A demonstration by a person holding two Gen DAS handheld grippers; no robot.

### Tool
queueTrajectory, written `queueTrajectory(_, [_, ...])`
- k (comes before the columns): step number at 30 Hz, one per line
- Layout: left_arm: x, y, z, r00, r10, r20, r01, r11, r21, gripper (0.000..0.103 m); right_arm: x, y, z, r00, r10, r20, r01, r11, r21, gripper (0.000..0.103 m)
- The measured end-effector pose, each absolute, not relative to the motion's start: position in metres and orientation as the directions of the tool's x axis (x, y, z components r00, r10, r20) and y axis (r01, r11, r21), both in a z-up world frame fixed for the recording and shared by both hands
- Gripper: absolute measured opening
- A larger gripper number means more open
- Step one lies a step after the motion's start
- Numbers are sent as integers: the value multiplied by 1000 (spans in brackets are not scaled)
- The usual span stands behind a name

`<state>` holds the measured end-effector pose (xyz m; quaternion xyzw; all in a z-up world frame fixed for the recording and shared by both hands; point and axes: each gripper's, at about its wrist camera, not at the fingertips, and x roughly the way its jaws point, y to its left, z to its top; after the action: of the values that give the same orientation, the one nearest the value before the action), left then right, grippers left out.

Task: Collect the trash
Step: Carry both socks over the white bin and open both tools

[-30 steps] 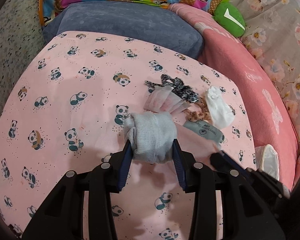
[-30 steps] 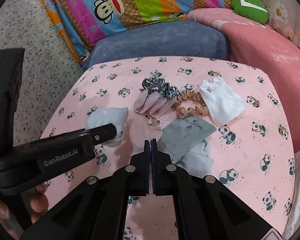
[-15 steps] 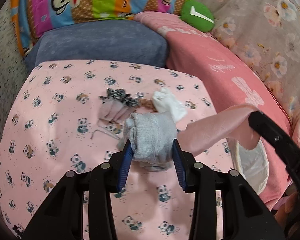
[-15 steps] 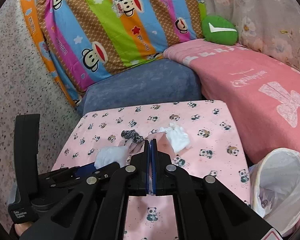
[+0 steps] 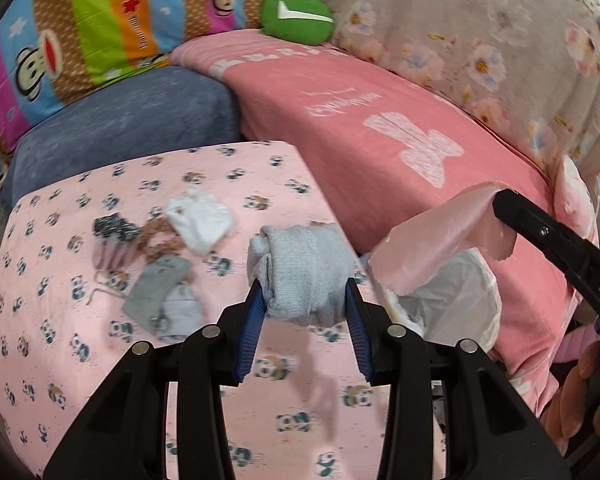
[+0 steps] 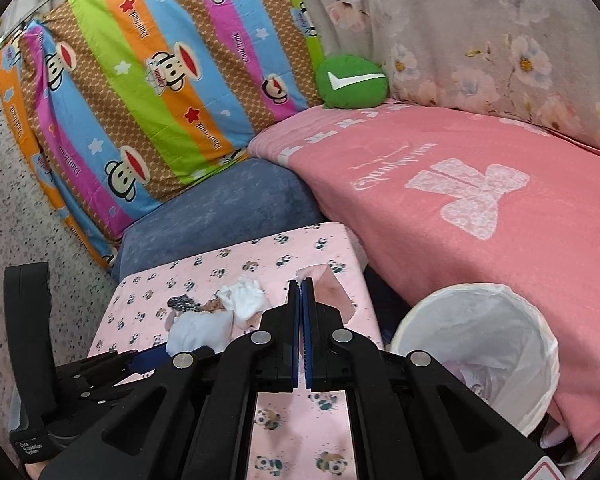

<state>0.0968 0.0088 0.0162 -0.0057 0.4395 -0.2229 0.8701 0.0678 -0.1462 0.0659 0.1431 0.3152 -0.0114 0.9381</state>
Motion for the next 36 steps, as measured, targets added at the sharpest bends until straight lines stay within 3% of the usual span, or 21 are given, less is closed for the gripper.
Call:
queueTrajectory(12, [73,-82,14,417,-478,-773,541,814,-211,38,19,-244,50,791,-56,-609,282,917,283,3])
queueTrajectory(26, [55,-142,2,346,-506,-790,635,746,-200,42,-2,-290,30,768,-102,-632,365,881,302,3])
queueTrajectory(27, [55,-143,2,347,-501,-793,632,749,-197,44,-2,-291,29,768,-105,-632,368,879,301,4])
queueTrajectory(29, [56,-144,1,365,-483,-796,613,768,-185,71,-4,-291,29,770,-118,-627,380,874,302,7])
queueTrajectory(30, [56,-142,2,385,-475,-791,601,780,-176,77,-5,-292,29,770,-120,-626,385,871,306,12])
queueTrajectory(33, [57,-138,3,412,-467,-782,589,792,-162,81,-6,-293,28,771,-128,-623,392,867,308,21])
queueTrajectory(36, [61,-134,2,416,-456,-787,573,803,-164,81,-6,-292,28,771,-128,-624,392,867,308,22])
